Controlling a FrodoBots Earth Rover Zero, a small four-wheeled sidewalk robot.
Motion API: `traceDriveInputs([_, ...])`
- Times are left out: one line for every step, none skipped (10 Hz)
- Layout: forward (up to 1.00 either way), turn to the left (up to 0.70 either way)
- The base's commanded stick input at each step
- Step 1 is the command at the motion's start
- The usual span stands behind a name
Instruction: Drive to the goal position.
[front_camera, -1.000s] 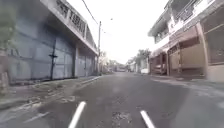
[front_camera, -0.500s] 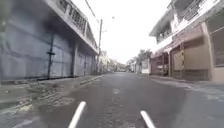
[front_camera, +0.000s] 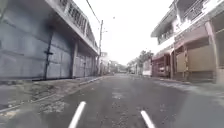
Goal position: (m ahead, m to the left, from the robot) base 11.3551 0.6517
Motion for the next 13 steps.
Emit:
traceDriveInputs([0.70,-0.35])
traceDriveInputs([0.70,-0.35])
traceDriveInputs([0.70,-0.35])
traceDriveInputs([0.70,-0.35])
traceDriveInputs([0.70,-0.13])
traceDriveInputs([0.70,0.00])
traceDriveInputs([0.70,0.00])
traceDriveInputs([0.70,0.00])
traceDriveInputs([0.70,0.00])
traceDriveInputs([0.70,0.00])
traceDriveInputs([0.70,0.00])
traceDriveInputs([0.70,0.00])
traceDriveInputs([0.70,0.00])
